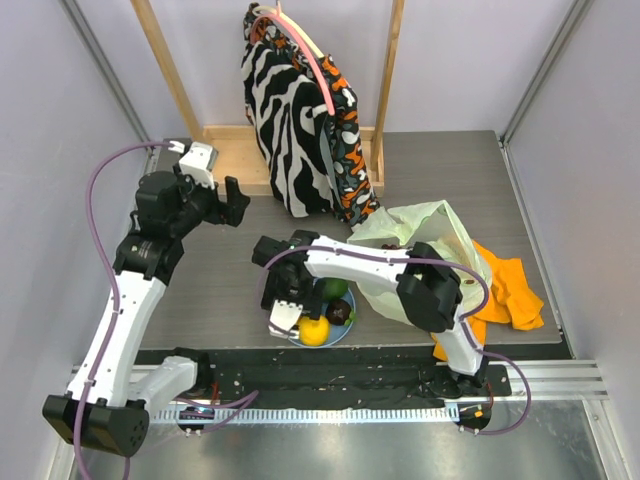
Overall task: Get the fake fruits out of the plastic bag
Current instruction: Place the fake fruit on the plate, then take out the fake fruit from the plastic bag.
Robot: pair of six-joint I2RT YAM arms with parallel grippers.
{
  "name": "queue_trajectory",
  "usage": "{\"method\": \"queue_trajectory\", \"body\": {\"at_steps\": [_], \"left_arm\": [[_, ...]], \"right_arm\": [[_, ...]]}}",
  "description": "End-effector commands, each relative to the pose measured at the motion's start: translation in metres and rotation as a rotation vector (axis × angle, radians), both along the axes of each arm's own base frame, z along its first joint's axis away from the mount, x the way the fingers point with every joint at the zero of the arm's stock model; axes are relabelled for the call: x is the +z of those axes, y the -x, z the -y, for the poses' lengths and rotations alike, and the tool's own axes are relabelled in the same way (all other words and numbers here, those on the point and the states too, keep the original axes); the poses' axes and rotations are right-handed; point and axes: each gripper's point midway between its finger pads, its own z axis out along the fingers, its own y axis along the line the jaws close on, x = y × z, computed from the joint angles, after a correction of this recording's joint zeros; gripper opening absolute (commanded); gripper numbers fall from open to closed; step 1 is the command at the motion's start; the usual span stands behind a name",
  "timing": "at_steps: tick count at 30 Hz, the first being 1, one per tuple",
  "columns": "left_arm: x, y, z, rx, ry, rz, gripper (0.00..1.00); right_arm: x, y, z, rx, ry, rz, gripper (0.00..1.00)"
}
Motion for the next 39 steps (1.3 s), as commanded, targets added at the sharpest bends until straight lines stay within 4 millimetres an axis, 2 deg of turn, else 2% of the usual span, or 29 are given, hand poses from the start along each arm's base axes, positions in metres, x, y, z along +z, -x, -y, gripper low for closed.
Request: {"method": "queue_trajectory", "body": {"at_steps": [1, 2, 3, 5, 6, 7, 8, 9, 10, 11, 12, 13, 14, 15, 16, 17, 18, 20, 21, 22, 23, 27, 29, 30, 35, 36, 39], "left_arm": [[0.028, -0.008, 0.008, -0.039, 0.037, 0.062, 0.84], [0.027, -0.010, 0.010, -0.047, 0.037, 0.057, 0.84], [0.031, -0.011, 0.011, -0.054, 0.035, 0.064, 0.84], [0.032, -0.013, 0.016, -0.085, 0.037, 0.063, 0.84], [0.034, -0.015, 0.018, -0.097, 0.036, 0.064, 0.84], [0.034, -0.016, 0.019, -0.103, 0.037, 0.064, 0.84], [0.036, -0.015, 0.022, -0.118, 0.041, 0.065, 0.84], [0.034, -0.017, 0.023, -0.124, 0.039, 0.057, 0.84], [0.036, -0.018, 0.023, -0.126, 0.034, 0.059, 0.84], [0.035, -0.020, 0.023, -0.125, 0.029, 0.057, 0.84], [0.034, -0.019, 0.023, -0.129, 0.026, 0.046, 0.84], [0.032, -0.022, 0.024, -0.139, 0.012, 0.043, 0.84], [0.030, -0.021, 0.026, -0.152, 0.005, 0.033, 0.84], [0.027, -0.020, 0.027, -0.168, -0.017, 0.030, 0.84], [0.023, -0.022, 0.032, -0.185, -0.032, 0.024, 0.83], [0.020, -0.022, 0.034, -0.205, -0.061, 0.029, 0.83], [0.014, -0.021, 0.037, -0.218, -0.077, 0.017, 0.83], [0.005, -0.022, 0.045, -0.251, -0.115, 0.007, 0.83], [0.001, -0.022, 0.047, -0.258, -0.121, -0.006, 0.83], [-0.001, -0.023, 0.050, -0.266, -0.121, -0.014, 0.83], [-0.004, -0.025, 0.052, -0.269, -0.122, -0.026, 0.83], [-0.005, -0.031, 0.055, -0.269, -0.128, -0.041, 0.82], [-0.007, -0.033, 0.056, -0.272, -0.131, -0.046, 0.82], [-0.007, -0.031, 0.057, -0.276, -0.130, -0.047, 0.82], [-0.008, -0.027, 0.054, -0.268, -0.143, -0.048, 0.82], [-0.009, -0.027, 0.053, -0.265, -0.148, -0.049, 0.82], [-0.012, -0.025, 0.051, -0.261, -0.153, -0.057, 0.82]], "right_arm": [[0.075, -0.024, -0.007, 0.006, -0.195, 0.114, 0.91], [0.083, -0.028, -0.006, -0.008, -0.213, 0.123, 0.92], [0.101, -0.033, -0.002, -0.046, -0.255, 0.138, 0.92], [0.119, -0.037, 0.002, -0.101, -0.318, 0.133, 0.92], [0.141, -0.044, 0.006, -0.142, -0.387, 0.158, 0.92], [0.152, -0.047, 0.012, -0.202, -0.426, 0.154, 0.93], [0.151, -0.047, 0.020, -0.242, -0.443, 0.142, 0.93], [0.163, -0.057, 0.023, -0.287, -0.504, 0.165, 0.92], [0.176, -0.063, 0.044, -0.407, -0.554, 0.156, 0.92], [0.183, -0.070, 0.053, -0.477, -0.592, 0.152, 0.91], [0.199, -0.080, 0.057, -0.560, -0.675, 0.156, 0.90], [0.211, -0.092, 0.080, -0.669, -0.728, 0.159, 0.89], [0.217, -0.096, 0.091, -0.831, -0.788, 0.093, 0.84], [0.224, -0.101, 0.100, -0.905, -0.829, 0.065, 0.81], [0.224, -0.115, 0.125, -1.016, -0.847, 0.052, 0.77], [0.229, -0.114, 0.137, -1.125, -0.885, -0.004, 0.70], [0.226, -0.115, 0.147, -1.178, -0.888, -0.033, 0.51], [0.216, -0.115, 0.172, -1.266, -0.881, -0.073, 0.31], [0.209, -0.109, 0.176, -1.285, -0.864, -0.113, 0.08], [0.198, -0.106, 0.181, -1.312, -0.842, -0.137, 0.01], [0.191, -0.103, 0.188, -1.364, -0.823, -0.174, 0.01], [0.160, -0.081, 0.186, -1.446, -0.733, -0.385, 0.01], [0.155, -0.074, 0.185, -1.451, -0.737, -0.422, 0.01], [0.143, -0.069, 0.186, -1.474, -0.714, -0.445, 0.02], [0.127, -0.062, 0.186, -1.507, -0.669, -0.488, 0.02], [0.116, -0.062, 0.189, -1.519, -0.640, -0.486, 0.02], [0.091, -0.078, 0.201, -1.597, -0.577, -0.389, 0.02]]}}
